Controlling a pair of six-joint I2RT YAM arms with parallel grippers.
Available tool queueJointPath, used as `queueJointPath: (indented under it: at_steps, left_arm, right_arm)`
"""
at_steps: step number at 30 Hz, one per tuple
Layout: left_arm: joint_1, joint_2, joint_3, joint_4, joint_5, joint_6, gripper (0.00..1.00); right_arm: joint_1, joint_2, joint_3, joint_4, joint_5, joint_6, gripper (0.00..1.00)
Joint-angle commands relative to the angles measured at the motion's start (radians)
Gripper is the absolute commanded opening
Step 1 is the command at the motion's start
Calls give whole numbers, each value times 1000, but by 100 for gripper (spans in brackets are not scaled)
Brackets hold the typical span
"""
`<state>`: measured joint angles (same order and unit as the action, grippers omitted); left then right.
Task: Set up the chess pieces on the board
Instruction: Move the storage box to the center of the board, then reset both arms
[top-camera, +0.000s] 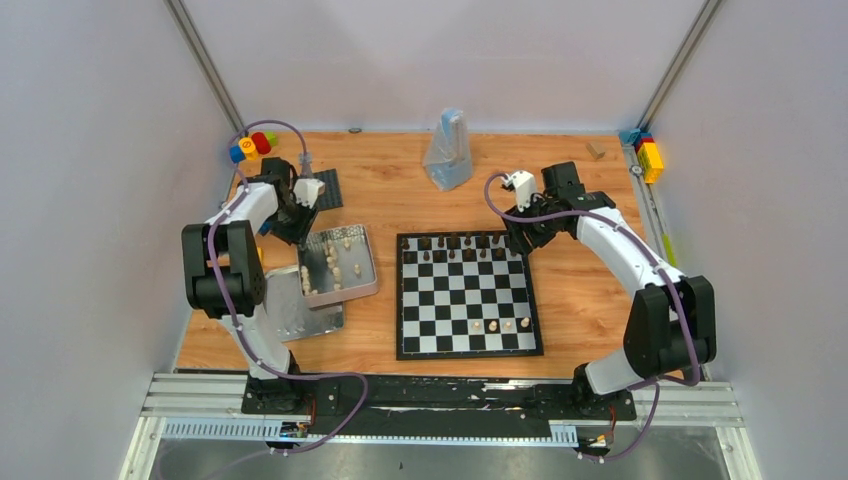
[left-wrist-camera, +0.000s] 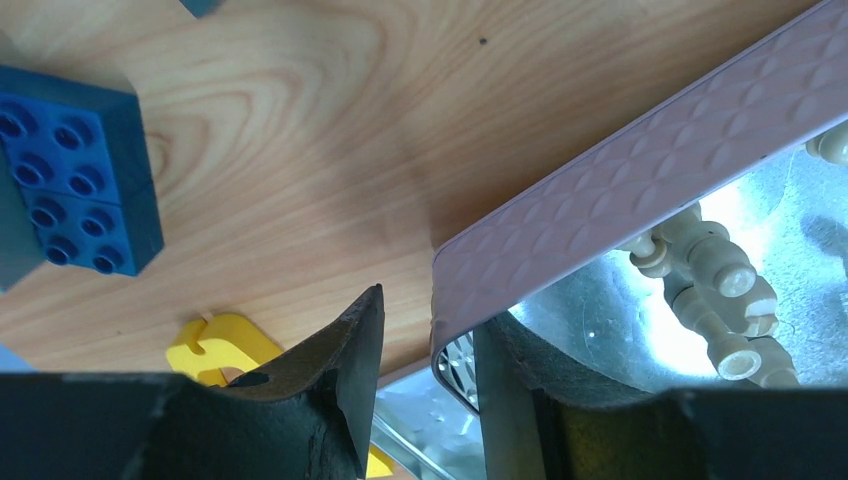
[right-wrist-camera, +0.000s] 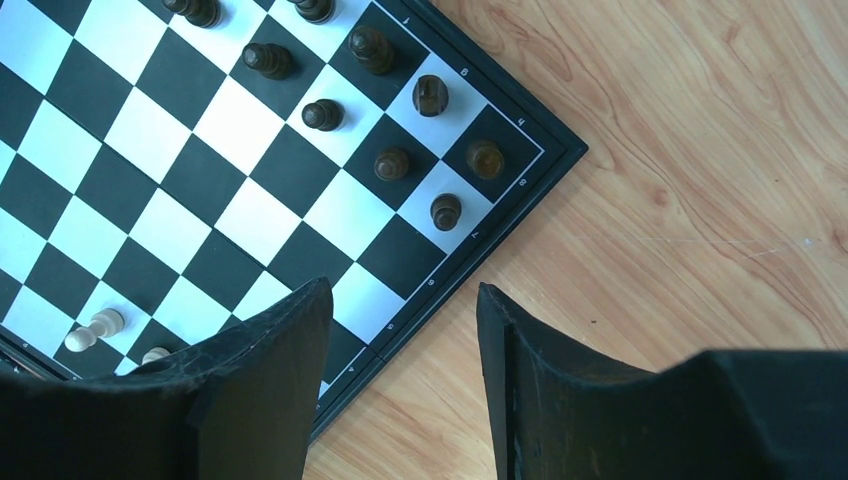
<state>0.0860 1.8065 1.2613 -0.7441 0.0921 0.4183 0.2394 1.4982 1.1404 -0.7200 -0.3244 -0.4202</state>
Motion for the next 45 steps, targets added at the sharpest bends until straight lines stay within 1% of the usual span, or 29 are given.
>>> queueJointPath:
  at_steps: [1,5,11,13,16,20,21,26,28,29,31,35,40,43,45]
  left_arm:
    - [11,24,77,-6,1,41,46]
    - [11,47,130,-22,29,53,47]
    - [11,71,184,-45,63,47,53]
    - [10,57,185,-42,62,45,56]
    - [11,21,174,-20,49,30,63]
    - [22,-58,143,25,60,0,71]
    - [28,-94,130,43,64,-5,72]
    - [49,-253,42,144,78,-59,84]
    - [52,-330,-8,200,75,-83,91]
    - [53,-379,-43,234,70,-92,96]
    - [54,-447,-87,279,66,-118,99]
    - [54,-559,-139,322,75,-158,100]
    - [54,-665,-156,329,86,-193,100]
    - [54,-709,-158,330,93,-204,100]
    - [54,-743,-158,324,98,-214,100]
  right_arm:
    - [-21,-47,4,31,-4,19,56]
    - [-30,-57,2,31,-7,23,56]
    - [-39,-60,3,31,-9,31,56]
    - [-49,-68,2,34,-10,40,57]
    - [-78,-95,1,52,-28,62,57]
    - [-116,-144,-1,74,-58,86,59]
    - [-124,-157,-2,81,-63,92,61]
    - [-169,-214,-9,126,-89,125,67]
    - [-188,-235,-11,146,-95,142,72]
    - [-197,-246,-11,159,-99,151,74]
    - [-214,-267,-7,178,-107,174,80]
    - [-230,-304,10,199,-119,198,98]
    - [-285,-339,22,229,-139,236,100]
    - [-310,-366,5,265,-168,274,100]
    - [-321,-392,-23,300,-160,314,100]
